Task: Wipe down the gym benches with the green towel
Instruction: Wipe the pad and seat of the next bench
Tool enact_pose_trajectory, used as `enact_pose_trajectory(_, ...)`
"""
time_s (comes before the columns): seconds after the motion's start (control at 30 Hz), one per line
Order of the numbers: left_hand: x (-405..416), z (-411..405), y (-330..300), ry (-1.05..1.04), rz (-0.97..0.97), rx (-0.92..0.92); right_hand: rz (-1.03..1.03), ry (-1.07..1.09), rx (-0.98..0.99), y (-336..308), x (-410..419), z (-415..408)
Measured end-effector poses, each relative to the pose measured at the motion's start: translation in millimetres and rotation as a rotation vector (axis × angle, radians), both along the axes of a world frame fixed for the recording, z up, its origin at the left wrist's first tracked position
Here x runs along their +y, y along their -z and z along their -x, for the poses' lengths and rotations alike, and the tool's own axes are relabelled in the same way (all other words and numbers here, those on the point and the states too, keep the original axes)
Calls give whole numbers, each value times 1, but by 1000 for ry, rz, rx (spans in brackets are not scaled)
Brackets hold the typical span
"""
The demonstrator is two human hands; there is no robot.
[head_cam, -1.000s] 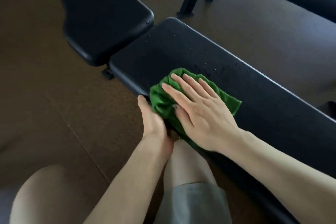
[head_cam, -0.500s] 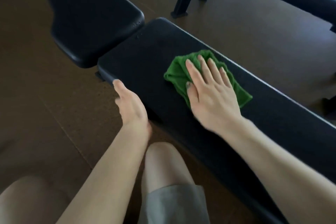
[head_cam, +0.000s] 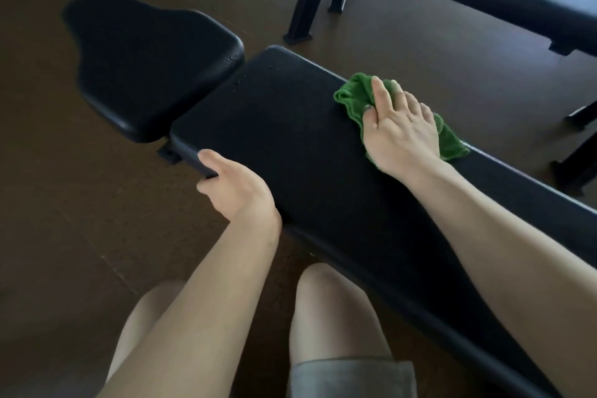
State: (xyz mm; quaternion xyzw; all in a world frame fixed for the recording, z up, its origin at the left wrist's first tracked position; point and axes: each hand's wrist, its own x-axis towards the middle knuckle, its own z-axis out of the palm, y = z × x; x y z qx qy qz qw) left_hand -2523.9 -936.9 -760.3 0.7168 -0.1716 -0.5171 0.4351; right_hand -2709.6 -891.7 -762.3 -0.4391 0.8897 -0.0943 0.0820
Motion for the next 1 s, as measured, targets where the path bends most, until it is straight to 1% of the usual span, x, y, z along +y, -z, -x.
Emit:
enact_pose_trajectory(0.07, 2, -1, -2, 3, -2, -8, -8, -60, 9, -3, 16, -40)
enact_pose_trajectory(0.17, 0, -1, -4, 8, -12, -15, 56, -320, 38, -5, 60, -106)
enact_pose_trajectory(0.2, -1, -1, -5, 6, -13, -17, 48, -395, 16, -5, 69, -112)
enact_pose_trajectory(0.27, 0, 0, -7, 16, -17, -14, 11, -474, 1, -5, 66, -93)
enact_pose_trajectory(0.33, 1, 0, -7, 16, -30, -1, 26, -448, 42, -6, 45, -60)
enact_pose_trajectory(0.4, 0, 0, -6, -3, -42, 12, 30, -368, 27, -7, 10, -33)
enact_pose_trajectory(0.5, -2, 1, -3, -18, -62, 4, 12, -318, 19, -5, -54, -16)
enact_pose_trajectory(0.63, -2, 1, 1, -15, -65, 0, -22, -331, 16, -4, -130, -29)
enact_pose_trajectory(0.73, -2, 0, -2, 25, -68, 24, -16, -440, 33, -10, -155, -69)
enact_pose_trajectory(0.8, -1, -6, -6, 49, -93, 71, 7, -613, 33, -12, -144, -108)
enact_pose_trajectory(0.83, -2, -14, -6, 52, -110, 134, 26, -707, 31, -11, -129, -124)
enact_pose_trajectory(0.93, -12, -55, -7, 103, -114, 481, 29, -880, 8, -12, -65, -144)
enact_pose_trajectory(0.97, -19, -73, -6, 125, -112, 506, 15, -924, 17, -13, -45, -144)
enact_pose_trajectory(1.0, -28, -91, -3, 136, -125, 472, -6, -969, 38, -12, -31, -142)
